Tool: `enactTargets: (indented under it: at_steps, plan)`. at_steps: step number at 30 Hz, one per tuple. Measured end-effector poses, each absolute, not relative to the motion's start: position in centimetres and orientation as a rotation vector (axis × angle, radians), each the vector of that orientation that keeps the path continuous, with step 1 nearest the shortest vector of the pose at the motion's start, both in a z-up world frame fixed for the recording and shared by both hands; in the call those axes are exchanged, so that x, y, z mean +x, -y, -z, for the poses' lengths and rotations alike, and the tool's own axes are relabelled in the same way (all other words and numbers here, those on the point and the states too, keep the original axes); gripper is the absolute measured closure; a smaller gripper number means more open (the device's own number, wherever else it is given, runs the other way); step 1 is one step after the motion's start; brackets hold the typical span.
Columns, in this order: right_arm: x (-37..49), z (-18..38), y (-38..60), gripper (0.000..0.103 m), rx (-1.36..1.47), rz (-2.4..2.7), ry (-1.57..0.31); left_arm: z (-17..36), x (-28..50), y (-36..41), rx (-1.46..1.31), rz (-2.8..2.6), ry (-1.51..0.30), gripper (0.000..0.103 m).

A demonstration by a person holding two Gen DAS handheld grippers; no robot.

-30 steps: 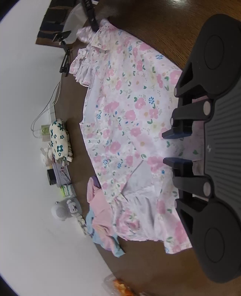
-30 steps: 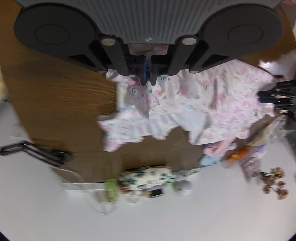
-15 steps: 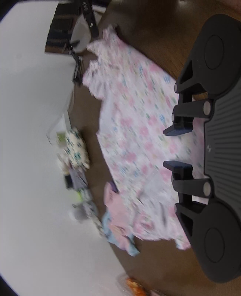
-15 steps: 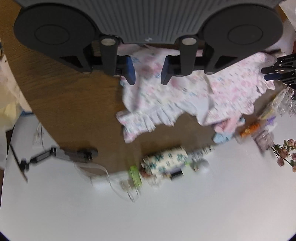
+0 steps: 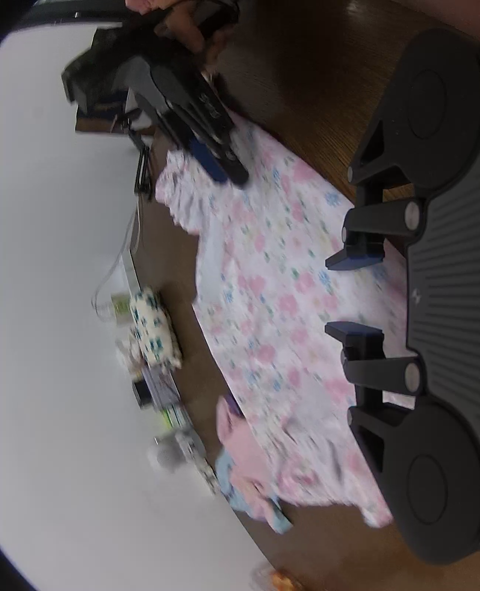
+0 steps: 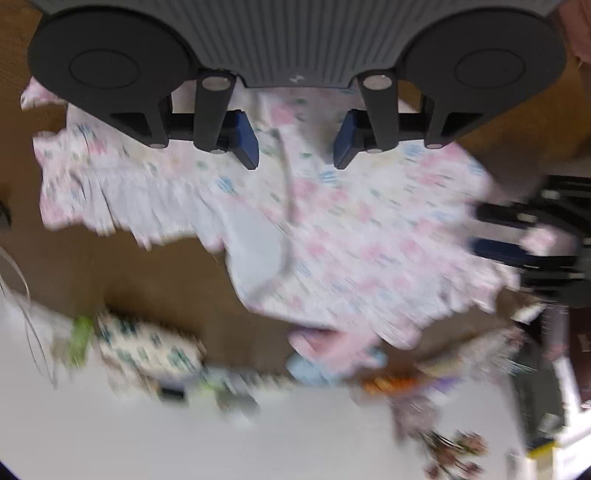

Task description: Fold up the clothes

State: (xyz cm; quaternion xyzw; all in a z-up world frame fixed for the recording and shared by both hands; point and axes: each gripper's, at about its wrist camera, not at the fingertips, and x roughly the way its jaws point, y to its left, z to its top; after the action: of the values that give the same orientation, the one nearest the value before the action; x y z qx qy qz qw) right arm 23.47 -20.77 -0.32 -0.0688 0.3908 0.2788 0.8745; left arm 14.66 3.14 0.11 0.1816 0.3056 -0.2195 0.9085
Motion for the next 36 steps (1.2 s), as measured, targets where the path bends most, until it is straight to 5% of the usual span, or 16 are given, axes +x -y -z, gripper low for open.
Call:
enactTargets:
  at_steps: [2,6,23,29,36]
  plan:
    - [22.7,0.2,21.4,0.087,-0.129,-0.569,-0.828,0.0,14.4,-4.5,0.357,0.411,-0.635,0.074]
    - [19.4,0.3,22.1,0.087,-0.181,-0.531,-0.807,0.1,14.4,-6.9,0.316,0.34,-0.647,0.074]
    - [17.1,0.4,13.0,0.077,-0.272,-0.713,-0.677,1.8,13.7,-5.5,0.308,0.375,-0.654,0.075]
    - [16.8,0.7,16.5,0.067,-0.237,-0.61,-0.682,1.8,12.4,-9.1,0.239,0.294,-0.648,0.075]
    - [16.7,1.1,23.4,0.067,-0.141,-0.455,-0.672,1.7,11.2,-12.1,0.152,0.241,-0.649,0.072]
